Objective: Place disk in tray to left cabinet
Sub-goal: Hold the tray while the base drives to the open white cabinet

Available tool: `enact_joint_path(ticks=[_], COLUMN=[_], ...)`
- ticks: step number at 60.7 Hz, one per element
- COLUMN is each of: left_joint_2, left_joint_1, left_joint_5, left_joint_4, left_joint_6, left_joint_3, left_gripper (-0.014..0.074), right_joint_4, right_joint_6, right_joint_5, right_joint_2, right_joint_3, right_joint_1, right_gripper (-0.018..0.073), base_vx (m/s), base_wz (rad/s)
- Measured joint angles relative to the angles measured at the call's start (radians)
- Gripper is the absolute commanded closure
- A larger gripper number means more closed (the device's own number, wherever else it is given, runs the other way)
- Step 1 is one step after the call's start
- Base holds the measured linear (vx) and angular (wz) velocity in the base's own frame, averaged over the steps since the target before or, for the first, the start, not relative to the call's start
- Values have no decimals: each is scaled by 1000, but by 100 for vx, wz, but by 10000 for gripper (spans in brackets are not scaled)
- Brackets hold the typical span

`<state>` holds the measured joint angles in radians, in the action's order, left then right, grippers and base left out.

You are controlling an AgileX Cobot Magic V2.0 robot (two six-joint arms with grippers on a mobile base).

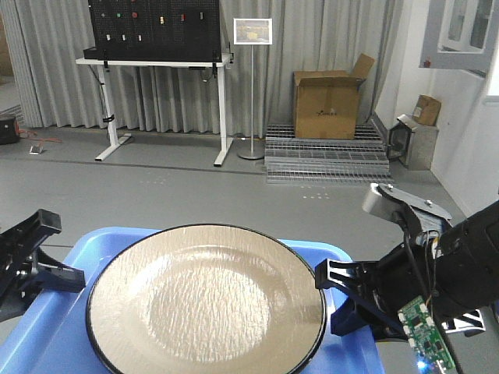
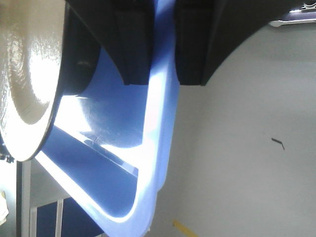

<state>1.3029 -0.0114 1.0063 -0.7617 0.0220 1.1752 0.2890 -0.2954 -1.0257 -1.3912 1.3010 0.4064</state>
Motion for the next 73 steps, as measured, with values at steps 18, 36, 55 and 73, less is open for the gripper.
enact_joint_path(ticks=[18, 36, 55, 73], left_joint_2=[0, 0, 0, 0], left_joint_1=[0, 0, 0, 0], left_joint_5=[0, 0, 0, 0], left_joint_4=[0, 0, 0, 0], left_joint_6=[0, 0, 0, 0], left_joint_3=[0, 0, 0, 0], left_gripper=[596, 596, 596, 596], right_joint_4=[0, -1, -1, -1], right_joint_6=[0, 0, 0, 0], right_joint_5=[0, -8, -10, -10], right_joint_2=[0, 0, 0, 0], right_joint_3=[0, 0, 0, 0], right_joint_1=[0, 3, 3, 3], right_gripper=[564, 564, 564, 564], base_vx=[70, 68, 68, 68], base_wz=[1, -6, -12, -9])
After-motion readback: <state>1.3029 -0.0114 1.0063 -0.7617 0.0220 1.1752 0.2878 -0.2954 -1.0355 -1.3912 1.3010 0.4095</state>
